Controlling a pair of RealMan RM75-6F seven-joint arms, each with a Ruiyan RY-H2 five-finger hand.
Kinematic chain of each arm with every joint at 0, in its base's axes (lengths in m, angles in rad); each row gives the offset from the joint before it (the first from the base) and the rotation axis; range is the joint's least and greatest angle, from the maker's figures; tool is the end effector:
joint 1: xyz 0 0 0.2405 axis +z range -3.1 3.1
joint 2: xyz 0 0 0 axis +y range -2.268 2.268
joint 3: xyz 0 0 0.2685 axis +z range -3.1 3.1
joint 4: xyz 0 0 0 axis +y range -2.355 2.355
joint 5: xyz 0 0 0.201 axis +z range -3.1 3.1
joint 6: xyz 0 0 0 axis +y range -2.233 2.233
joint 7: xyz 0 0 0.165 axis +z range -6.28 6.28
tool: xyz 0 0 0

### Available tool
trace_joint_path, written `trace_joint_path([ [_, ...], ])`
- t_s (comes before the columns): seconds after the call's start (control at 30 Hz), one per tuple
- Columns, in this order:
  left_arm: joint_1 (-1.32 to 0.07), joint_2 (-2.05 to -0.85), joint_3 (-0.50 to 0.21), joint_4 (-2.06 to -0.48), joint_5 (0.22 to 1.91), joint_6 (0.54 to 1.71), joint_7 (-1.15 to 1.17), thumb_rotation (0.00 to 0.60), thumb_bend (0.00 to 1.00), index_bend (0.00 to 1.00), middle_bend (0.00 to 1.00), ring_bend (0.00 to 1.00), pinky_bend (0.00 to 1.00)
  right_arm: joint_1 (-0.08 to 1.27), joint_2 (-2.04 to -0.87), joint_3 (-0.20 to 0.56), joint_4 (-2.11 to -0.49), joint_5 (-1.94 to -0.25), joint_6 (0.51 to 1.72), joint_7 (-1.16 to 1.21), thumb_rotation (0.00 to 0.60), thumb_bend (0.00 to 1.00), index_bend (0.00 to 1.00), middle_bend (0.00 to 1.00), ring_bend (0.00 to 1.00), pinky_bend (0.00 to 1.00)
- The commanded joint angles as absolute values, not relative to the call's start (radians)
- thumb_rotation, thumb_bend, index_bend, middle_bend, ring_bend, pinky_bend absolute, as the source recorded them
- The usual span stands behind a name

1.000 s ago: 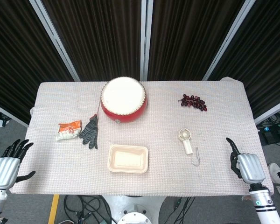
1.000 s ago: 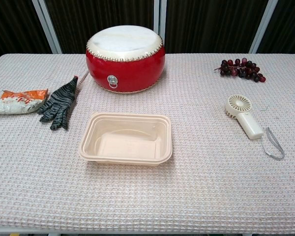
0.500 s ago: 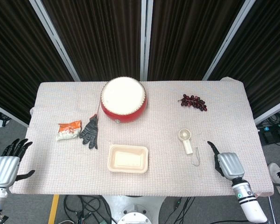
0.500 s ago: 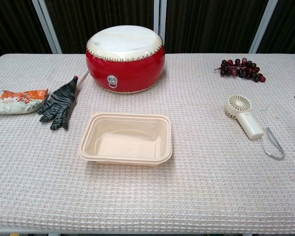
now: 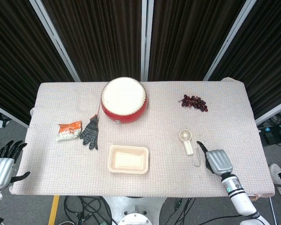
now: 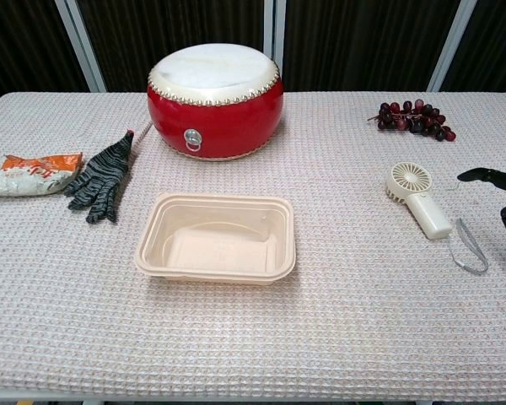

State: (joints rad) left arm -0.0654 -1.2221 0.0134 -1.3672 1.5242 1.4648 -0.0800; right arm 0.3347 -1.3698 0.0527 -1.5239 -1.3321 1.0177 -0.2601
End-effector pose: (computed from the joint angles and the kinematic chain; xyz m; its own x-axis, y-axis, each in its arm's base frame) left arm -0.3629 0.1851 0.1482 0.4539 0.0854 0.8869 0.8904 -0.0050 -0.4552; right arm -0.2944 -0.2626 0.0308 0.4824 -0.3726 0.7928 -0.8758 -0.1871 0.4450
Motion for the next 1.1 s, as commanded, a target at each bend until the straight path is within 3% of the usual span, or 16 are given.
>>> trace_joint_path([
  [0.03,-0.064,-1.219,0.015,-1.365,1.525,1.465,-0.082,0.600,0.00,0.14,0.10,0.00,0.16,0.354,-1.378,0.057,-1.534,-1.299,0.986,-0.291,0.600,1.00,0.00,0.86,0.79,0.78],
  [1.1,-0.060,-1.215,0.012,-1.339,1.515,1.455,-0.104,0.600,0.00,0.14,0.10,0.00,0.16,0.425,-1.443,0.040,-1.510,-1.166,0.926,-0.342,0.600,1.00,0.00,0.86,0.79,0.78],
])
